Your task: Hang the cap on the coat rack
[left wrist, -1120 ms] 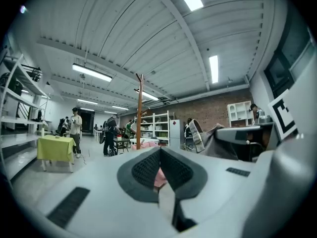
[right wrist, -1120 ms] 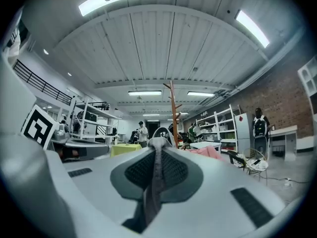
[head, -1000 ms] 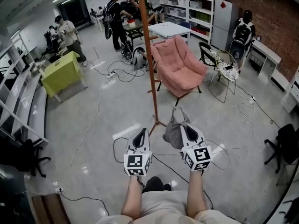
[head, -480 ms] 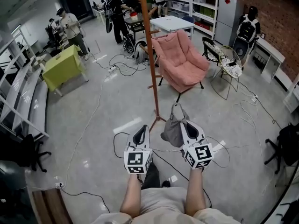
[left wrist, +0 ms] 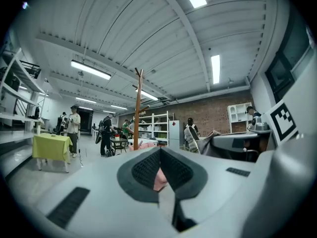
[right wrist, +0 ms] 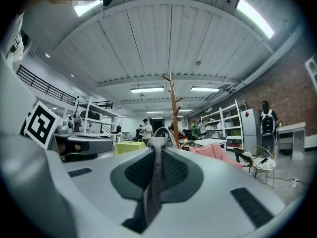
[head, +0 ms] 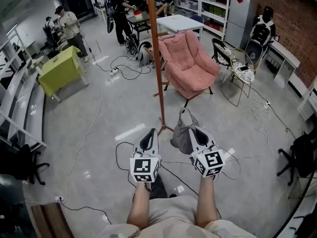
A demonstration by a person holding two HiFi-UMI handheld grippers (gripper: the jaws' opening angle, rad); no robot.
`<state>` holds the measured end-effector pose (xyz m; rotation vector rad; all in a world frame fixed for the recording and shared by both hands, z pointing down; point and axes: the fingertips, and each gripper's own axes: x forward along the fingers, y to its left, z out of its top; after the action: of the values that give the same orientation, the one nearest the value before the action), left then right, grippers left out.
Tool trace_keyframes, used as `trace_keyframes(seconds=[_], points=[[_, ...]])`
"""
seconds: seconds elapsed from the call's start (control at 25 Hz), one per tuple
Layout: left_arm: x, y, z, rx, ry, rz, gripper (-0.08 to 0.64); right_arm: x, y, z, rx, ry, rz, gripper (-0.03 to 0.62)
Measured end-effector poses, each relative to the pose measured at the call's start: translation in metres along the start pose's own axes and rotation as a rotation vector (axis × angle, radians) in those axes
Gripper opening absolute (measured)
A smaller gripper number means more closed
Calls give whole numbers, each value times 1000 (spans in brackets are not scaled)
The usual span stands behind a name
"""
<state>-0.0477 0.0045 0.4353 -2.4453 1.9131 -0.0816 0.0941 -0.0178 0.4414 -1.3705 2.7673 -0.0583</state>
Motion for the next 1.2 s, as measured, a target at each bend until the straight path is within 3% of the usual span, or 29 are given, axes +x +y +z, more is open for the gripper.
trace_keyframes(seconds=[0.2, 0.56, 1.2], points=[[24, 26, 2, -15, -3, 19, 8, 35, -7, -5, 43, 10, 26, 15], [69, 70, 3, -60, -6, 35, 8, 91, -3, -2, 18, 18, 64, 14], [145, 152, 14, -53, 9, -38, 8, 188, -26, 13, 12, -2, -46, 15]])
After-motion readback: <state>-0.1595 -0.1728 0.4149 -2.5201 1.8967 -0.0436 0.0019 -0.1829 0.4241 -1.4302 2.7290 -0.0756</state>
